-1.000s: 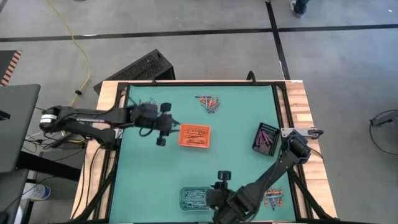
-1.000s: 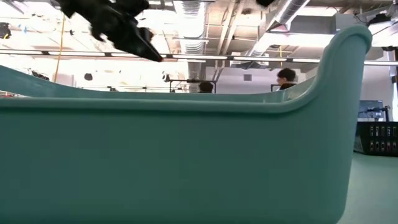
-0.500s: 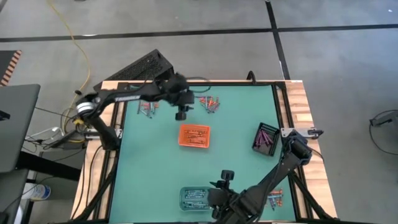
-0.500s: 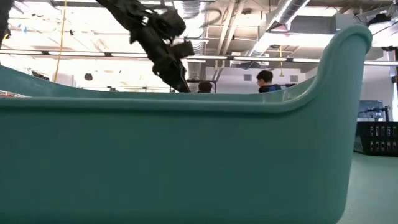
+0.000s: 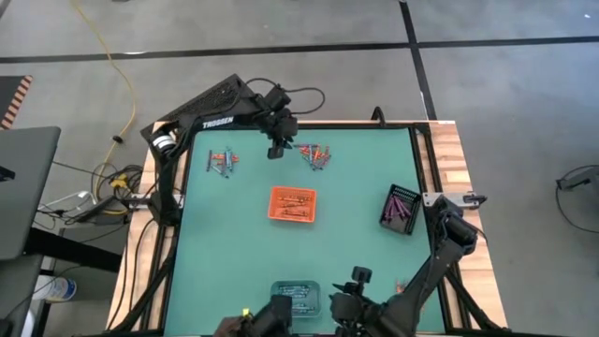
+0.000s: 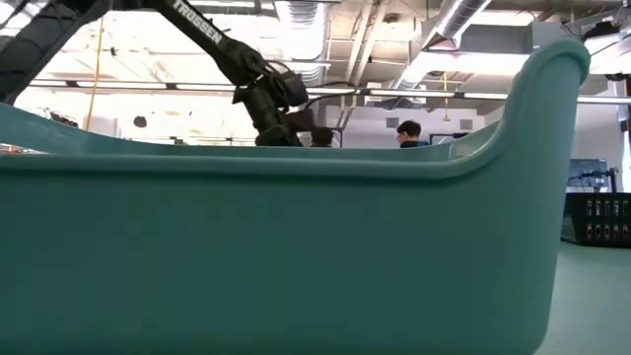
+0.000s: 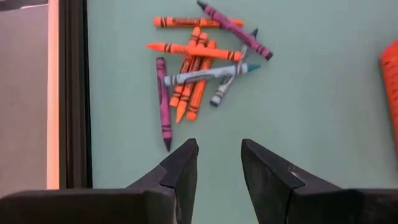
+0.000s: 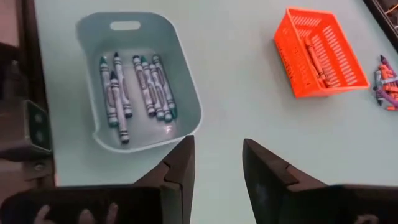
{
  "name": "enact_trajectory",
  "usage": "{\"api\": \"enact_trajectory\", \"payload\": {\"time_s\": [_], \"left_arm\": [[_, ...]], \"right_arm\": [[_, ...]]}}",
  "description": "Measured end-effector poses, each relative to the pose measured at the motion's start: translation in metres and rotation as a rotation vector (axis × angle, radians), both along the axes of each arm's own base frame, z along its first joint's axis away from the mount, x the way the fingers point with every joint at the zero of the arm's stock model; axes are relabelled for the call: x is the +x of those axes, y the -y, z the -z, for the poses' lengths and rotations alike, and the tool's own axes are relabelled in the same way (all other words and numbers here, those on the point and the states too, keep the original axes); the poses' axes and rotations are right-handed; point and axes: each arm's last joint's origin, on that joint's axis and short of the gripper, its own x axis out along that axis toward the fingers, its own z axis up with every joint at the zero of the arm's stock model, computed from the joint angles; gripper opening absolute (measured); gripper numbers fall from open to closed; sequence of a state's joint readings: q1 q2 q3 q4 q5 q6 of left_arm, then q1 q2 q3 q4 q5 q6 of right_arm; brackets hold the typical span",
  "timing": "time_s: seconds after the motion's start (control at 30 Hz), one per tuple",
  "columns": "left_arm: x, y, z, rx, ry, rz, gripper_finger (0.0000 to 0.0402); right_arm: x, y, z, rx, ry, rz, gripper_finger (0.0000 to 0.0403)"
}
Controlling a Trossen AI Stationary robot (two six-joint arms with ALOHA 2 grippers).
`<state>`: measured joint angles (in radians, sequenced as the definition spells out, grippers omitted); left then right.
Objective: Sort crayons
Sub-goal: Put the purple crayon into the black bin
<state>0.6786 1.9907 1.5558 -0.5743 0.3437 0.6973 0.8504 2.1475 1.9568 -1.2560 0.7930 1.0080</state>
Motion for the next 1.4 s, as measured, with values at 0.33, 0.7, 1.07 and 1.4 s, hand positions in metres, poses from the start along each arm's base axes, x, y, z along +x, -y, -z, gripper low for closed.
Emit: {"api": "enact_trajectory", "payload": {"time_s": [0.33,0.7,1.07,1.4], "left_arm": [[0.005,-0.022,0.02,-0.097,0.016,0.072,0.0114],[0.026,-0.008,-0.006,0.066,0.011,0.226,0.0114],[0.009,-0.037,-0.002,-0.046,0.014,0.021,0.0114],[0.011,-0.042,0.028,-0.143,-0.046,-0.034,0.0114]], "right_arm": [[-0.018,-0.017,-0.002,-0.01,0.113,0.001,0.0127],[-0.018,-0.016,-0.003,-0.047,0.147,0.003,0.0127],[-0.018,-0.017,-0.003,-0.037,0.157,0.007,0.0127],[-0.019,-0.016,0.024,-0.016,0.164,0.04,0.0127]]}}
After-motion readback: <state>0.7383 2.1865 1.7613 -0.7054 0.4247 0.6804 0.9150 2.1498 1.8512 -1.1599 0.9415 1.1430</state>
